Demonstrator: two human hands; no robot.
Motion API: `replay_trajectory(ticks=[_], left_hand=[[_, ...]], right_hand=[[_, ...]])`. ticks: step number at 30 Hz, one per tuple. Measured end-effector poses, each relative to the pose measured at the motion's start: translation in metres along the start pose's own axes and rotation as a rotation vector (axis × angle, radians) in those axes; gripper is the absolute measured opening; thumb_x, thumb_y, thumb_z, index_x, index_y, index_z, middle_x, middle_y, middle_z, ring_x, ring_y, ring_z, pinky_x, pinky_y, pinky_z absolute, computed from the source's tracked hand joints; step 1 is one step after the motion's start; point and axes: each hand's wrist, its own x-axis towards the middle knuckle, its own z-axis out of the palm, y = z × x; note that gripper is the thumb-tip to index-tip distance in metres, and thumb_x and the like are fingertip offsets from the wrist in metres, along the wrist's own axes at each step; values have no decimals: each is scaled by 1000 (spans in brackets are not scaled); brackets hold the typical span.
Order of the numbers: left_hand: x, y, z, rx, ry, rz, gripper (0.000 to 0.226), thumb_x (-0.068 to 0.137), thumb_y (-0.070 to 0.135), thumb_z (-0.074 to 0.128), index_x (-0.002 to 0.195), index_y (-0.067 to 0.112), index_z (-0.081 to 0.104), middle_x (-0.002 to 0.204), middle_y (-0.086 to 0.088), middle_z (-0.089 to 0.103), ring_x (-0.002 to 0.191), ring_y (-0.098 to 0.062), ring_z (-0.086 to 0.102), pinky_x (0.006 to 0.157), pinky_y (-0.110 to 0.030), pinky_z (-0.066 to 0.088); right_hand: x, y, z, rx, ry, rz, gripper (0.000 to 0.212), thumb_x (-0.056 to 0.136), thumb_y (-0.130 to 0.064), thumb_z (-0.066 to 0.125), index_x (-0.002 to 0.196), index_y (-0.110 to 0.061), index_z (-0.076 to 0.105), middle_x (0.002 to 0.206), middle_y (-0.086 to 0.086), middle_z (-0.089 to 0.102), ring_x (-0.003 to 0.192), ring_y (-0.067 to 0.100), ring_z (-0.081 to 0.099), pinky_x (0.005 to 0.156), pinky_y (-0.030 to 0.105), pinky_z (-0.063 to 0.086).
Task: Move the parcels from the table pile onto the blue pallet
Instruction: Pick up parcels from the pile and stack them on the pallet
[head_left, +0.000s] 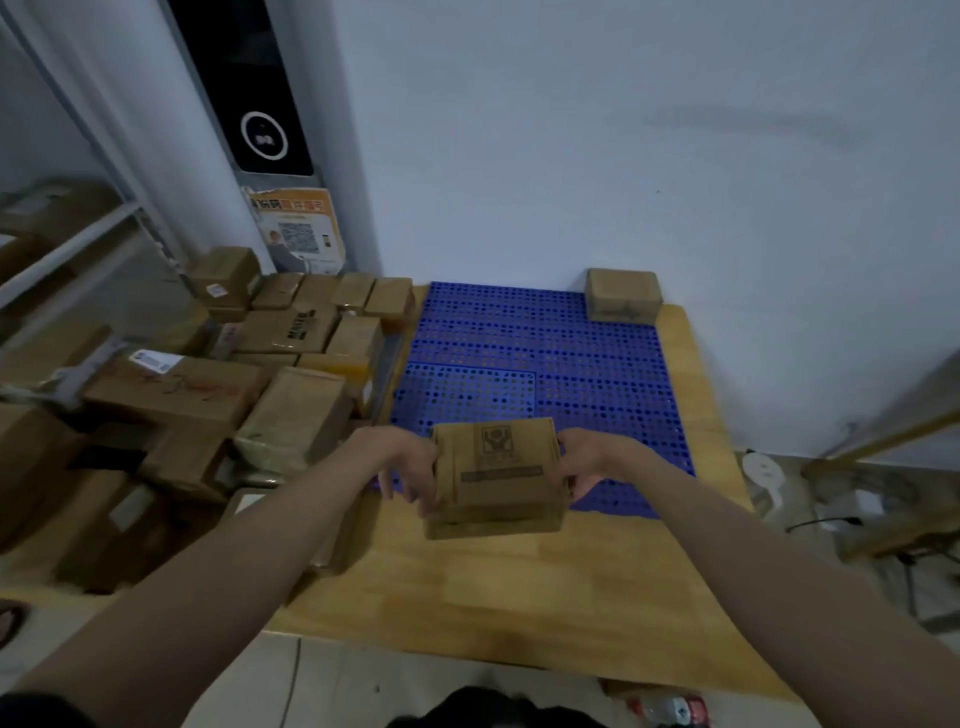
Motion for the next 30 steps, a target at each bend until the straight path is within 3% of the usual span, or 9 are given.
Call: replay_trajectory(ticks=[4,7,10,13,15,19,25,30], left_hand=[[17,38,-12,-93,36,44,89,75,14,84,145,21,29,138,-6,50,106,-21,64,83,-42,60],[34,58,-14,-126,99,20,91,74,6,83,144,23,27,134,-9,50,103,-25,65,80,-43,60],[49,72,-20,-135,189,2,86,75,8,82,142,22,29,121,-8,55,93,-22,67,75,-37,61],[60,82,-35,-106,254,-4,92,77,13,82,146,22,23,111,-7,59,86,-21,66,69,-34,60],[68,86,-48,-91,282,-16,93,76,15,83,146,19,23,115,-8,57,90,-21,64,69,-32,57],[90,91,-84,-91,341,-6,98,72,19,85,148,18,22,135,-9,49,114,-27,55,93,-41,52],[128,97,-156,-88,454,9,94,79,29,81,149,10,21,135,-13,50,115,-30,55,89,-38,51],[171,101,-219,-112,488,54,86,83,25,78,146,6,24,136,-16,47,116,-32,53,93,-43,50]], right_hand=[[6,25,-33,26,-4,-18,45,84,3,68,124,-15,60,115,7,68,97,25,71,80,40,61],[12,38,-49,-4,-37,-22,54,80,3,71,123,-26,56,107,3,68,81,18,71,72,35,62],[22,47,-63,-20,-15,-17,83,77,3,77,140,-30,34,128,9,57,91,25,71,76,39,62],[35,48,-81,-41,38,-33,100,78,3,76,150,-29,14,131,15,52,94,29,70,74,38,61],[43,44,-92,-65,76,-61,95,78,3,77,149,-24,20,127,15,55,90,28,69,70,37,60],[67,28,-122,-134,158,-64,79,77,0,80,141,-13,34,129,15,55,99,30,66,71,36,60],[112,2,-176,-227,318,-125,44,88,-15,69,126,-4,49,116,19,61,97,33,65,82,46,57],[162,-18,-227,-214,413,-190,41,94,-18,62,126,6,56,113,24,65,96,38,64,85,52,54]])
